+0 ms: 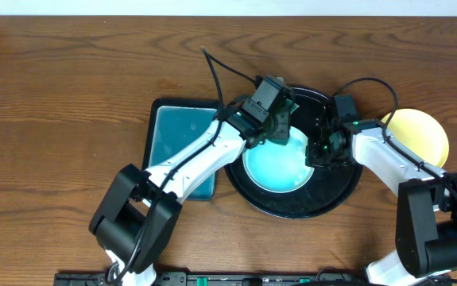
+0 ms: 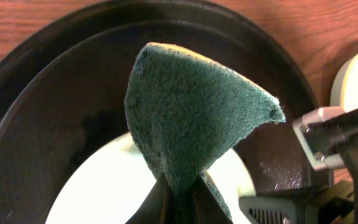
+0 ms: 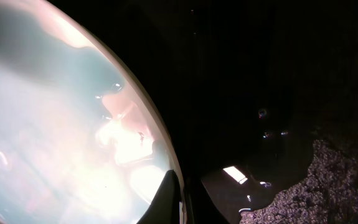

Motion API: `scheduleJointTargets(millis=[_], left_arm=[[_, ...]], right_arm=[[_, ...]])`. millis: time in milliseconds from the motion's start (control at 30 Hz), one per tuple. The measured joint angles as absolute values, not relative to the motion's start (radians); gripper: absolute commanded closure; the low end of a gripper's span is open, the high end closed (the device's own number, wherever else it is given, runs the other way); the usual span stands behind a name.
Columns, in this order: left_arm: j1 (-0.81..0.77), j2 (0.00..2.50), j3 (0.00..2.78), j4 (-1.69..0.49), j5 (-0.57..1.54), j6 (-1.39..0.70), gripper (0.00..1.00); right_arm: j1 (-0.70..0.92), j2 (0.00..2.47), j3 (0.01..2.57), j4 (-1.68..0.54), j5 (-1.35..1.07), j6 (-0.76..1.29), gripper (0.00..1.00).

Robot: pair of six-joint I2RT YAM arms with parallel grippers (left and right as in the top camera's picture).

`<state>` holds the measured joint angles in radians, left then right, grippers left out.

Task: Clean dirty plates on tray and stack at the side
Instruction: 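Scrub the white plate with the sponge in the left gripper, then return the sponge to the blue basin with the left gripper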

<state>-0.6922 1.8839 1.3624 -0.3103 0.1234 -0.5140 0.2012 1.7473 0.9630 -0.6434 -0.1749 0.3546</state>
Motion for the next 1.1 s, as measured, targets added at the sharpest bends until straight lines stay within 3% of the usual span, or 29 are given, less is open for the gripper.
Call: scheduleJointTargets(millis=[433,1100], left_arm=[[-0.694,2.056,1.362,-0.162,0.033,-0.464,0.92],[-0.638,1.951,1.364,-0.435,-0.021,-0.456,0.93]], right_arm=[[0.201,1.747,0.966,-0.65,-0.167,0.355,0.99],[0.201,1.747,0.966,-0.65,-0.166,0.355,0.99]])
